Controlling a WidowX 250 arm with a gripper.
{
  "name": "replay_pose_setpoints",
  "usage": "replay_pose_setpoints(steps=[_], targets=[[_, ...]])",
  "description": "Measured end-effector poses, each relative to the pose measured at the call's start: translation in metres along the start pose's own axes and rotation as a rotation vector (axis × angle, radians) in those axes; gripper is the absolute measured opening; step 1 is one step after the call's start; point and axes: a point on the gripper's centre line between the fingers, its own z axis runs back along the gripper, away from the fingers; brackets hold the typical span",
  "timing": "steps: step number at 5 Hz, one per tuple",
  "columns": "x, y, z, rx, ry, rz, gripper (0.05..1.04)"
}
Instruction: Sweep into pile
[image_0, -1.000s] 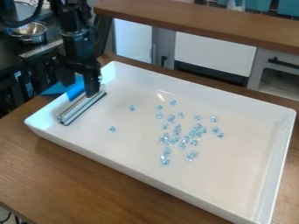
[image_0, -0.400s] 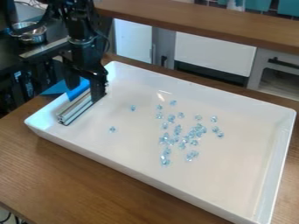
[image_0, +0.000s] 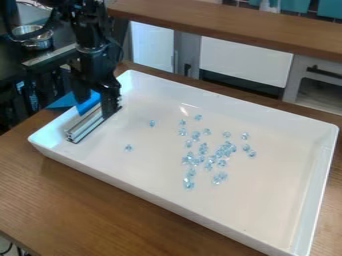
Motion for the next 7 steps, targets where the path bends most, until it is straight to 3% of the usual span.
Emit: replay_pose_setpoints(steps=[2, 4, 5, 7], targets=[[-0.007, 0.002, -0.012, 0.009, 0.019, -0.014, 0.970], [-0.013, -0.004, -0.017, -0.026, 0.065, -0.016, 0.394], [-0.017, -0.018, -0.017, -0.042, 0.082, -0.039, 0.328], [-0.015, -0.065, -0.012, -0.031, 0.066, -0.057, 0.328]])
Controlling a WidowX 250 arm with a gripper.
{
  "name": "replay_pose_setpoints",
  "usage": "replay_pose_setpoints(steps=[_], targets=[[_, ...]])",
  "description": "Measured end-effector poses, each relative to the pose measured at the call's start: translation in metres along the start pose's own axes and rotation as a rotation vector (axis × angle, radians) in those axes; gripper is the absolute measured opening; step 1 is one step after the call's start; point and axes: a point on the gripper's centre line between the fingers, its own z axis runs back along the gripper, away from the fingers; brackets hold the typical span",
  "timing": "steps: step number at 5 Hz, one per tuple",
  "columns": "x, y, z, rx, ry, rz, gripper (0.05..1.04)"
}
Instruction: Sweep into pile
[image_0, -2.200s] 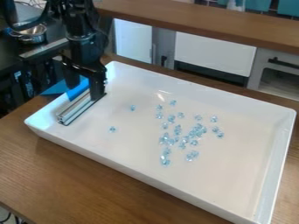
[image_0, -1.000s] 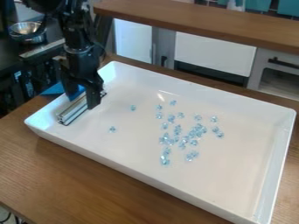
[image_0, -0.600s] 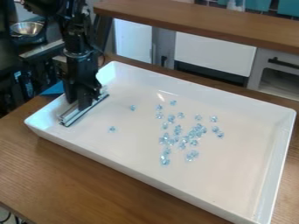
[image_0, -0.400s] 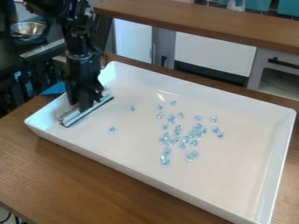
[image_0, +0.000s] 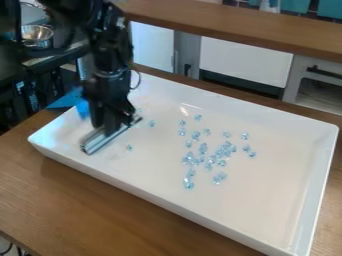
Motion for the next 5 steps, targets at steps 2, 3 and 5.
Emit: replay_pose_setpoints(steps=[2, 3, 5], targets=[[0.009, -0.048, 0.003, -0.025, 0.020, 0.027, 0.328], [0.011, -0.075, 0.007, -0.056, 0.035, 0.036, 0.328], [0.008, -0.139, 0.015, -0.106, 0.057, -0.033, 0.328]])
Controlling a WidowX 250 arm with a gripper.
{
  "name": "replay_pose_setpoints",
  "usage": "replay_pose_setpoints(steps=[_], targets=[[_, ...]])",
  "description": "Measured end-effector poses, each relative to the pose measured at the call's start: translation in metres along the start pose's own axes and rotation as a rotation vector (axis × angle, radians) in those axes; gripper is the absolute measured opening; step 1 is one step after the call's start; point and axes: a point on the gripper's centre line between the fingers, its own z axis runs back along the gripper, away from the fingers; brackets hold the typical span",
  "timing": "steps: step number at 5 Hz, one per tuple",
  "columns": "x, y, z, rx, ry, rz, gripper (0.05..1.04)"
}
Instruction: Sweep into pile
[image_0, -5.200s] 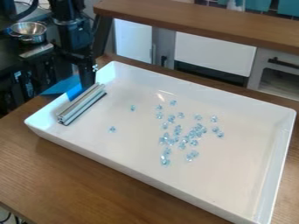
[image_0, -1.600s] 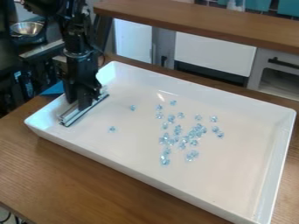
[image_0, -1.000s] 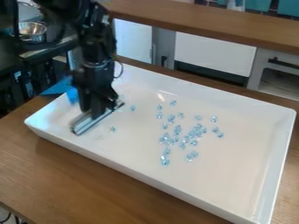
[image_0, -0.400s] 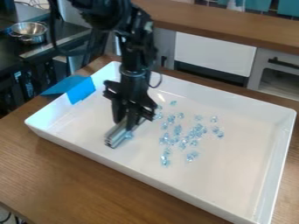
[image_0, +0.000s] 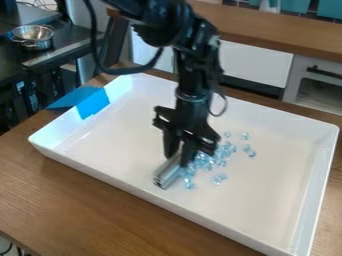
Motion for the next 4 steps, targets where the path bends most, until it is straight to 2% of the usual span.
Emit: replay_pose_setpoints(steps=[2, 3, 4], targets=[[-0.009, -0.058, 0.002, -0.019, -0.027, -0.171, 0.328], [-0.015, -0.076, 0.002, -0.027, -0.036, -0.247, 0.328], [-0.016, -0.079, 0.004, -0.034, -0.021, -0.261, 0.328]])
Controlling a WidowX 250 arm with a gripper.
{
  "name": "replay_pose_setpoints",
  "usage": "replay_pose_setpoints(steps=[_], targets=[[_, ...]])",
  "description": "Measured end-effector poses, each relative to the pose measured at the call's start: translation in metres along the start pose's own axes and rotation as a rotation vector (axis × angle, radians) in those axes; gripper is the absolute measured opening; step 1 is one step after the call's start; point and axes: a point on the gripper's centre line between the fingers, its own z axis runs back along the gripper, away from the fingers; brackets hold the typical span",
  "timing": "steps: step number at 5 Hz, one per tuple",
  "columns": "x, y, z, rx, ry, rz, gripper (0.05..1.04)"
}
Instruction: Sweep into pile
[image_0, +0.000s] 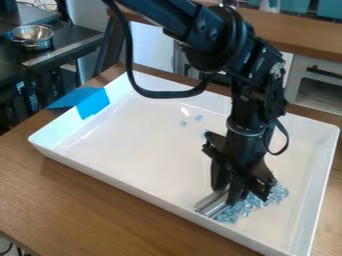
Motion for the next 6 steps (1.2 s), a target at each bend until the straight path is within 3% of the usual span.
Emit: replay_pose_setpoints(steps=[1, 2, 4, 5, 6], targets=[[0.000, -0.004, 0.001, -0.042, -0.002, -0.048, 0.328], [-0.004, 0.016, 0.011, -0.106, -0.015, -0.017, 0.328], [-0.018, 0.095, 0.073, -0.233, -0.126, 0.108, 0.328], [-0.029, 0.135, 0.094, -0.200, -0.130, 0.187, 0.328], [-0.034, 0.184, 0.085, -0.128, -0.102, 0.358, 0.328]])
